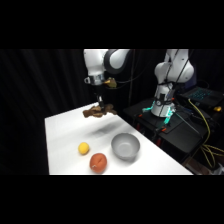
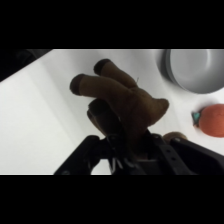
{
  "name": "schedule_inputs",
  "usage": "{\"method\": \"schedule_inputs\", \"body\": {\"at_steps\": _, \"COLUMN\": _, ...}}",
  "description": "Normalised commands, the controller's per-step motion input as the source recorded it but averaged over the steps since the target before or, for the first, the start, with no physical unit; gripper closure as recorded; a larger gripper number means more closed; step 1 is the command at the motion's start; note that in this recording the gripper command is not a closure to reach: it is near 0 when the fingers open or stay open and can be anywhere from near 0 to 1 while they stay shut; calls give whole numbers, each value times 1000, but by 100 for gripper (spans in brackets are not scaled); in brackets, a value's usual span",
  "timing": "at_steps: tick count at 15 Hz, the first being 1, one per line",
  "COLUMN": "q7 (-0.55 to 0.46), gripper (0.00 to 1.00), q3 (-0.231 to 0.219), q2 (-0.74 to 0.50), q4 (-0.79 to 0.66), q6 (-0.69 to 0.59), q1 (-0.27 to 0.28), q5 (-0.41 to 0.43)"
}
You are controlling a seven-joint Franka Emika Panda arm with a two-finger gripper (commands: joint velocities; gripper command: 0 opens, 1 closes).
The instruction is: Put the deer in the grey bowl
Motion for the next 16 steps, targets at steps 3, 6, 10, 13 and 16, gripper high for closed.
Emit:
{"method": "schedule_inputs", "body": {"at_steps": 3, "q7": 209, "gripper": 55, "q3": 126, "q2": -408, "q4": -87, "q6": -270, "q1": 151, "q5": -97}}
{"method": "schedule_inputs", "body": {"at_steps": 6, "q7": 208, "gripper": 55, "q3": 196, "q2": -364, "q4": -180, "q6": -91, "q1": 190, "q5": -18}}
{"method": "schedule_inputs", "body": {"at_steps": 10, "q7": 162, "gripper": 55, "q3": 186, "q2": -231, "q4": -148, "q6": 56, "q1": 174, "q5": 16}}
{"method": "schedule_inputs", "body": {"at_steps": 13, "q7": 54, "gripper": 55, "q3": 131, "q2": -1, "q4": -109, "q6": 272, "q1": 131, "q5": 58}}
{"method": "schedule_inputs", "body": {"at_steps": 16, "q7": -7, "gripper": 54, "q3": 84, "q2": 339, "q4": -61, "q6": 562, "q1": 93, "q5": 58}}
